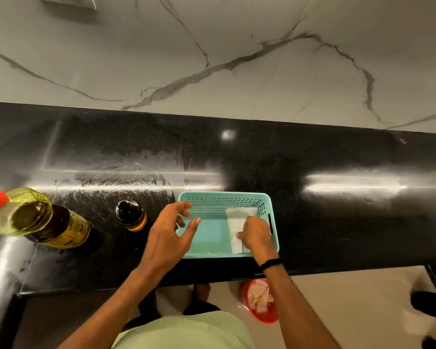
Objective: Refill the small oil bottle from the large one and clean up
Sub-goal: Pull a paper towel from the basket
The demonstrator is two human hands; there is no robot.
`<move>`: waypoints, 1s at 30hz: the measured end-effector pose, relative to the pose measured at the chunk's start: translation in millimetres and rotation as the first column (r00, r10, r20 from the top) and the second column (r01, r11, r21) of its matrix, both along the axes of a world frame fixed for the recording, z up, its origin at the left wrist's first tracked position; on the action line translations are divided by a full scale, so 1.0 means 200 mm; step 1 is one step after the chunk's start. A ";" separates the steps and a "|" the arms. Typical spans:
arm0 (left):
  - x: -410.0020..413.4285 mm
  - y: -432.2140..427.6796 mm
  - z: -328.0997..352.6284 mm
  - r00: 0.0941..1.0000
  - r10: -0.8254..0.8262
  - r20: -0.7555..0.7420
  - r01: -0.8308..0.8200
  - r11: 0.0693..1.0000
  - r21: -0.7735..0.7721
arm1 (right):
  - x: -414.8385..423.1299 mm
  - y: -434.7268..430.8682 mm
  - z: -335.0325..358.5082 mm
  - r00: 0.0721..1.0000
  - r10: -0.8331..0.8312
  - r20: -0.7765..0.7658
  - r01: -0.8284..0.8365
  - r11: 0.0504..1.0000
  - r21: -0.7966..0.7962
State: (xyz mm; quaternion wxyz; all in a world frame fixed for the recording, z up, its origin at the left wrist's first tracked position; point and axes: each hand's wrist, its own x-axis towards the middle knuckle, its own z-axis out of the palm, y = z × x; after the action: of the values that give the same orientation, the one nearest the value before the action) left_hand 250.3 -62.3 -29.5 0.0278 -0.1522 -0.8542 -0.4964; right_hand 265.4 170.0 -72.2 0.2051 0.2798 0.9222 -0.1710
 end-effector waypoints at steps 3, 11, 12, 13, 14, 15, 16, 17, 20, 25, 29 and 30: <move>-0.02 0.13 -0.05 0.992 -0.061 0.108 0.070 0.994 -0.081 | -0.01 0.02 -0.04 1.000 0.025 0.002 -0.025 0.999 0.033; -0.14 0.43 -0.18 0.952 -0.054 0.301 0.150 0.940 -0.305 | -0.03 0.08 -0.07 0.988 0.107 -0.112 -0.107 0.994 0.001; -0.15 0.45 -0.20 0.948 -0.034 0.316 0.144 0.933 -0.329 | -0.04 0.09 -0.06 0.980 0.129 -0.150 -0.131 0.991 -0.005; -0.17 0.47 -0.21 0.942 -0.014 0.334 0.139 0.925 -0.354 | -0.07 0.10 -0.06 0.972 0.153 -0.177 -0.158 0.987 -0.013; -0.18 0.49 -0.23 0.936 0.008 0.352 0.135 0.916 -0.378 | -0.10 0.10 -0.05 0.964 0.179 -0.197 -0.187 0.982 -0.019; -0.19 0.50 -0.24 0.930 0.028 0.366 0.131 0.906 -0.401 | -0.13 0.10 -0.04 0.956 0.205 -0.210 -0.214 0.977 -0.020; -0.20 0.51 -0.25 0.925 0.046 0.377 0.128 0.897 -0.423 | -0.16 0.09 -0.04 0.946 0.237 -0.220 -0.247 0.969 -0.019; -0.20 0.52 -0.26 0.922 0.061 0.382 0.123 0.889 -0.440 | -0.18 0.08 -0.04 0.936 0.271 -0.225 -0.282 0.959 -0.017; -0.20 0.53 -0.28 0.914 0.093 0.395 0.113 0.877 -0.468 | -0.23 0.05 -0.03 0.907 0.369 -0.203 -0.375 0.927 0.009; -0.19 0.53 -0.29 0.903 0.105 0.417 0.110 0.881 -0.460 | -0.26 0.05 -0.01 0.872 0.456 -0.177 -0.449 0.890 0.079; -0.19 0.54 -0.29 0.901 0.106 0.422 0.106 0.887 -0.449 | -0.26 0.06 -0.02 0.874 0.456 -0.166 -0.455 0.889 0.042; -0.19 0.54 -0.29 0.898 0.107 0.427 0.106 0.889 -0.446 | -0.26 0.06 -0.01 0.874 0.458 -0.163 -0.458 0.888 0.038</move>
State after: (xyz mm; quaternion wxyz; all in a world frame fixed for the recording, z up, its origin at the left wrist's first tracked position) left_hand 212.0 45.3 -87.7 -0.2024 -0.0381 -0.9308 -0.3021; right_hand 214.1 182.5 -74.8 0.1615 0.0383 0.9760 -0.1413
